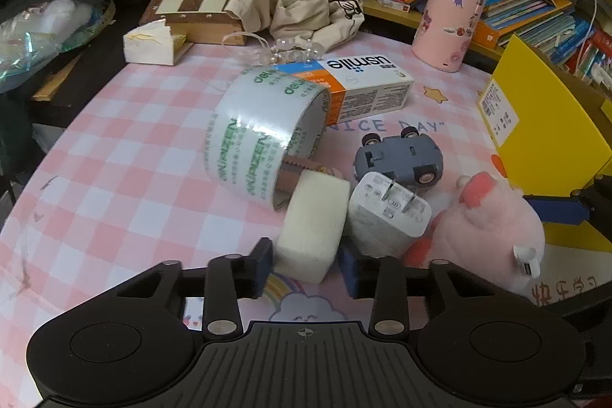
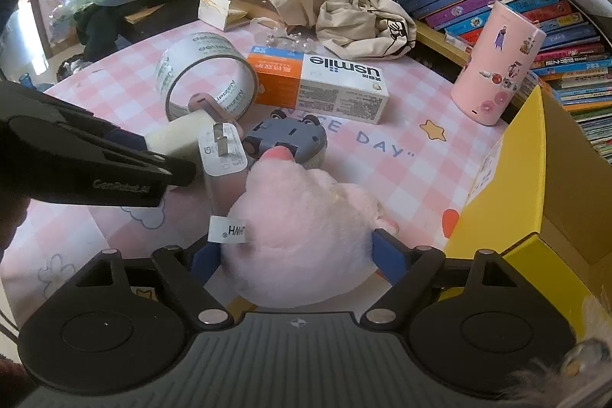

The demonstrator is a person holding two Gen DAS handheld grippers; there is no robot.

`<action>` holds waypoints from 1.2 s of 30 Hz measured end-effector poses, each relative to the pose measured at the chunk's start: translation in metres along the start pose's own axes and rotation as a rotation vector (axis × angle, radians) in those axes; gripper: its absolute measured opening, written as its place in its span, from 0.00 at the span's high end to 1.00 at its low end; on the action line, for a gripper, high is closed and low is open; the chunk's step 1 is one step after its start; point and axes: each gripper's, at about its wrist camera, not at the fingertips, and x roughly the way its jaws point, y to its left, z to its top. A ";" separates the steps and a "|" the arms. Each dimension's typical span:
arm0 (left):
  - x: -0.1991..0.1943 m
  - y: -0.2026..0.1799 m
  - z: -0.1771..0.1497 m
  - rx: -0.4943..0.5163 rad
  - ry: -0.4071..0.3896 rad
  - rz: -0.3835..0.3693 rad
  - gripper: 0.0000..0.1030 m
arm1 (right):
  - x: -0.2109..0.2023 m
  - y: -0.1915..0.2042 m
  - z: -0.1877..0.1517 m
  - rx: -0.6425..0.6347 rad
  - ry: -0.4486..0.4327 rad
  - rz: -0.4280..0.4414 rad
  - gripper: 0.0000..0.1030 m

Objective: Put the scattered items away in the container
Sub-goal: 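Close the left gripper on the cream eraser while the right gripper grasps the pink plush pig, then lift the eraser with the left tool while the right tool carries the pig toward the yellow box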

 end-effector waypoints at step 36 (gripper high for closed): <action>-0.085 0.037 -0.039 -0.243 -0.046 -0.291 0.79 | -0.087 0.030 -0.048 0.209 -0.064 -0.035 0.36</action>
